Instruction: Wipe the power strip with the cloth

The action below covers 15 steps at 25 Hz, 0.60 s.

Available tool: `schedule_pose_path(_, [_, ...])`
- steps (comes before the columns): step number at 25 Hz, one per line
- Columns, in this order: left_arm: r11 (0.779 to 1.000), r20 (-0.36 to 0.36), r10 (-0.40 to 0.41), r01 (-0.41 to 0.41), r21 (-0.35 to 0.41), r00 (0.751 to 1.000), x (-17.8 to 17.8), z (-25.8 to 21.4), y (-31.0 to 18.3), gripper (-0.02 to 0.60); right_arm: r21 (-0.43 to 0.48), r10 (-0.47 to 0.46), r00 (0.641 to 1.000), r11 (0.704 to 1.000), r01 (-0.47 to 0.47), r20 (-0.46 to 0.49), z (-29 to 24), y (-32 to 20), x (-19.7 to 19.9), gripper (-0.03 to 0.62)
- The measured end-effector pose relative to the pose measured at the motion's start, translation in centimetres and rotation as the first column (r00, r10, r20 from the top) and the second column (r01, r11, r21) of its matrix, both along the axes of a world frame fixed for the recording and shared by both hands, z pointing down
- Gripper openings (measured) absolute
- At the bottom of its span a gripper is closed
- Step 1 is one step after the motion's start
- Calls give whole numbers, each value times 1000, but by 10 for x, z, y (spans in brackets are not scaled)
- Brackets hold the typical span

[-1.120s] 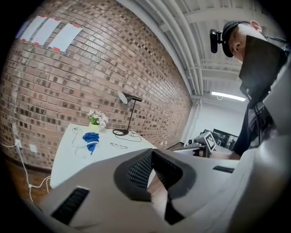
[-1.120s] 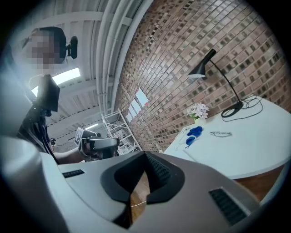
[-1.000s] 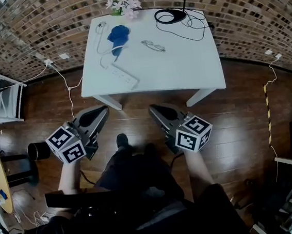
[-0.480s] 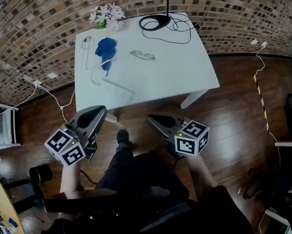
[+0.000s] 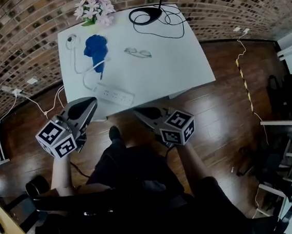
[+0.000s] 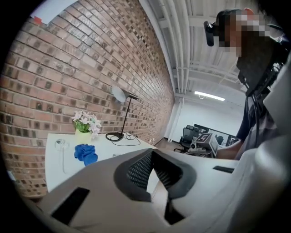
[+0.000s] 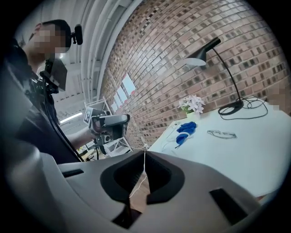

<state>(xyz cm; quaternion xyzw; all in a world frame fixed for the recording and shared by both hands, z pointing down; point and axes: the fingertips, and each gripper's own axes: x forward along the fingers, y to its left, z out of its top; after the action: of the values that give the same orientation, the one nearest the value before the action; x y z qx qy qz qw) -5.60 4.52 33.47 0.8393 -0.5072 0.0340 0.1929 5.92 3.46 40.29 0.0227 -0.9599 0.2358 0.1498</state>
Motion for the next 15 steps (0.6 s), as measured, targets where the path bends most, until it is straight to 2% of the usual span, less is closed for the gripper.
schedule_pose_path(4, [999,1,46,-46,-5,999,-21,8,-15,14,81,23,995,997,-15,-97,16,-4,-21,-3])
schedule_pose_path(5, [998,-2,56,-56,-6,998,-26,10,-17,14,103,23,994,995,-12,-105,18,-4,-27,31])
schedule_pose_path(6, [998,-5,64,-64,-7,998,-31,12,-19,14,123,18,994,992,-4,-110,18,-2,-33,31])
schedule_pose_path(10, [996,-17,90,-90,-6,996,-50,17,-24,14,139,26,989,990,-5,-145,27,-2,-49,46])
schedule_pose_path(12, [996,-24,94,-94,1,995,-60,18,-27,14,128,20,981,992,5,-192,37,0,-55,198])
schedule_pose_path(13, [996,-29,93,-93,5,995,-65,18,-29,14,131,21,976,991,8,-218,42,1,-57,199])
schedule_pose_path(15, [995,-39,94,-93,17,995,-74,18,-33,14,152,47,967,988,-9,-249,49,-2,-61,243])
